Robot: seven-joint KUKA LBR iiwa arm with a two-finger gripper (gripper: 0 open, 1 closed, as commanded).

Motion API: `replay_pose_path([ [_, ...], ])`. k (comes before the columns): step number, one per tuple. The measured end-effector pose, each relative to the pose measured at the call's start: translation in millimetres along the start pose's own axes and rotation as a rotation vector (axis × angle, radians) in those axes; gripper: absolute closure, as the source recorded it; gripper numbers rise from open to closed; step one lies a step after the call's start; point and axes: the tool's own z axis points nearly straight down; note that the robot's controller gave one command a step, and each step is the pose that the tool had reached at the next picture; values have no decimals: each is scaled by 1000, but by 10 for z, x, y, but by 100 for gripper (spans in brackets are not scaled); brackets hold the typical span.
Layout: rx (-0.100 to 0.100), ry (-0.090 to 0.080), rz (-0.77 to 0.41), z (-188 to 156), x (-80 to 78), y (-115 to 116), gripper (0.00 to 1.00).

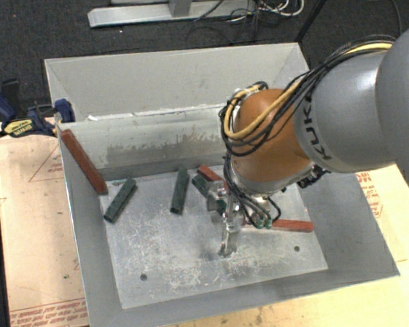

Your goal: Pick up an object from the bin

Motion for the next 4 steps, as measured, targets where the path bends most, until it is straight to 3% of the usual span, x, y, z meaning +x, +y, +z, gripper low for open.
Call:
replay_pose_path([
  [1,-2,-4,-122,351,-228,-698,100],
  [2,-2,-5,-122,351,-227,-698,100],
  [3,-5,8,-122,203,-244,-754,100],
  [4,-2,-15,-90,-16,-453,-970,100],
])
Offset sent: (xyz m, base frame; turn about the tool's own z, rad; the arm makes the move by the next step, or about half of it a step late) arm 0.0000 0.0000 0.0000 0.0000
